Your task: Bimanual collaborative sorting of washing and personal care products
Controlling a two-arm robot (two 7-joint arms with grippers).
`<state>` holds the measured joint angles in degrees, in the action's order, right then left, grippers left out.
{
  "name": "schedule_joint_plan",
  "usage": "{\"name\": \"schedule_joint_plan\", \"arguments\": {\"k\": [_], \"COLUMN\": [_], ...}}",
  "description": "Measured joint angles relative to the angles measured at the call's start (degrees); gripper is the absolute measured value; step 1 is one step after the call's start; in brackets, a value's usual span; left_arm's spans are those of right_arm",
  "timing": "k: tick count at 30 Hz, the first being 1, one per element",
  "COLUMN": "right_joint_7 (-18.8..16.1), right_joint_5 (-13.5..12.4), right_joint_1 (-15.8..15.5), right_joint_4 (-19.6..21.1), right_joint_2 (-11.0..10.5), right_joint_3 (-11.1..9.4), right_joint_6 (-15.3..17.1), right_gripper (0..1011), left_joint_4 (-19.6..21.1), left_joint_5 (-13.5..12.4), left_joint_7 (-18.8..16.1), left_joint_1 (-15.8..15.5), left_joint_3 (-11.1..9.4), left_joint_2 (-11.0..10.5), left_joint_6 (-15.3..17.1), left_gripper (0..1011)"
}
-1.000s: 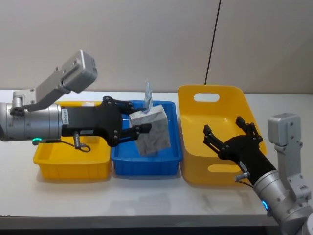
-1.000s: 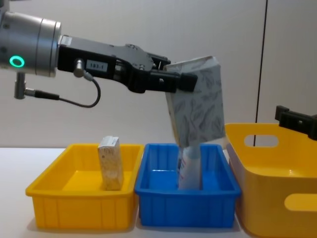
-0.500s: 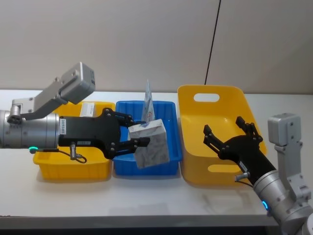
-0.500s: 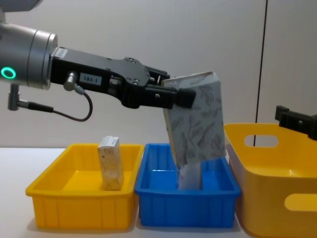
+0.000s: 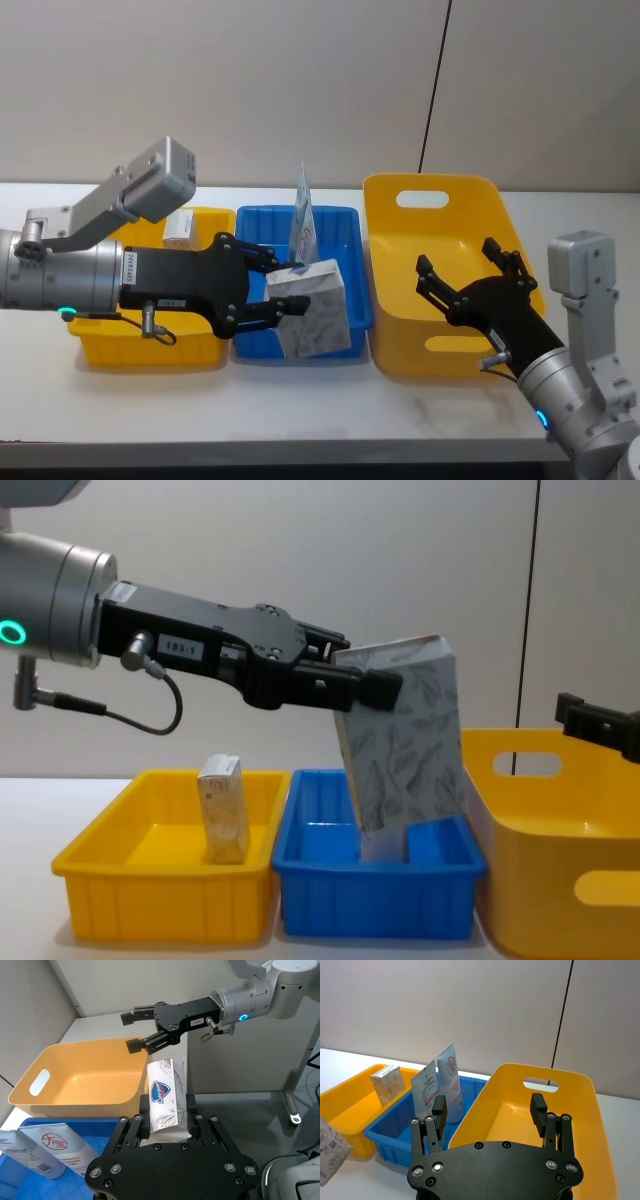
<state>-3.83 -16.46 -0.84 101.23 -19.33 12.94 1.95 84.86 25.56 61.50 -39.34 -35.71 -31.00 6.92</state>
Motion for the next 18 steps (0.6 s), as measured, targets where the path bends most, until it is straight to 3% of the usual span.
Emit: {"name": "schedule_joint_plan", "arguments": {"k": [11,18], "right_joint_7": [-2.01,-6.63], "right_joint_5": [-0.58,-2.50], "right_joint_1": [0.72,1.91], "right_joint_4": [-0.41,-0.93], "right_joint_2": [-0.49,-2.00], "right_joint_3": [-0.07,-0.29], "right_joint_6": [-0.18,-0.44], "right_gripper": [1000,1000], "left_joint_4": [0.18,0.23], "left_joint_5": [0.33,0.43], "left_joint_7": [0.54,0.70], "left_joint_1": [-0.06,-0.08], "left_joint_3": [-0.33,-0.42], "left_joint_2": [-0.19,-0.23], "left_joint_6": [0.13,0.18], "left_gripper": [358,358]}}
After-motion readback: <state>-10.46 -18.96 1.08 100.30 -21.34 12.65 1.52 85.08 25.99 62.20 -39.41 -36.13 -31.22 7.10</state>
